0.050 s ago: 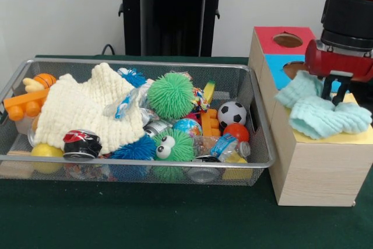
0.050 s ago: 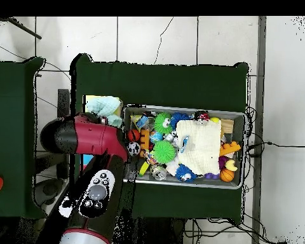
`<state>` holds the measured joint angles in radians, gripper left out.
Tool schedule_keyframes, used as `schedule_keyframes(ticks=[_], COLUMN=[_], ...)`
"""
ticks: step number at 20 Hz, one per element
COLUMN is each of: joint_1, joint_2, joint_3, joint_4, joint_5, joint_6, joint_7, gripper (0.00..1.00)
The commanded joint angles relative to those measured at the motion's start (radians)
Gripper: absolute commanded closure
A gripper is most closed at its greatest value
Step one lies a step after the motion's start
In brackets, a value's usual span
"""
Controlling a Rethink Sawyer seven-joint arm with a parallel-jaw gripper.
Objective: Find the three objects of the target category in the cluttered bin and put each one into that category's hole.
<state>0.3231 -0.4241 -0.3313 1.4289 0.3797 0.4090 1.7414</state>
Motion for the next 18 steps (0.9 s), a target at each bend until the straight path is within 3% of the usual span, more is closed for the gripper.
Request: schedule_keyframes(ticks=[1, 18], joint_1=[0.011, -0.007], joint_2=[0.115, 0.146], joint_3=[0.073, 0.094], joint_4=[-0.003, 0.013], joint_5=[0.050, 0.065], joint_6=[0.009, -0.070], joint_7=[0.284, 0.250], gripper=[1.00, 1.00])
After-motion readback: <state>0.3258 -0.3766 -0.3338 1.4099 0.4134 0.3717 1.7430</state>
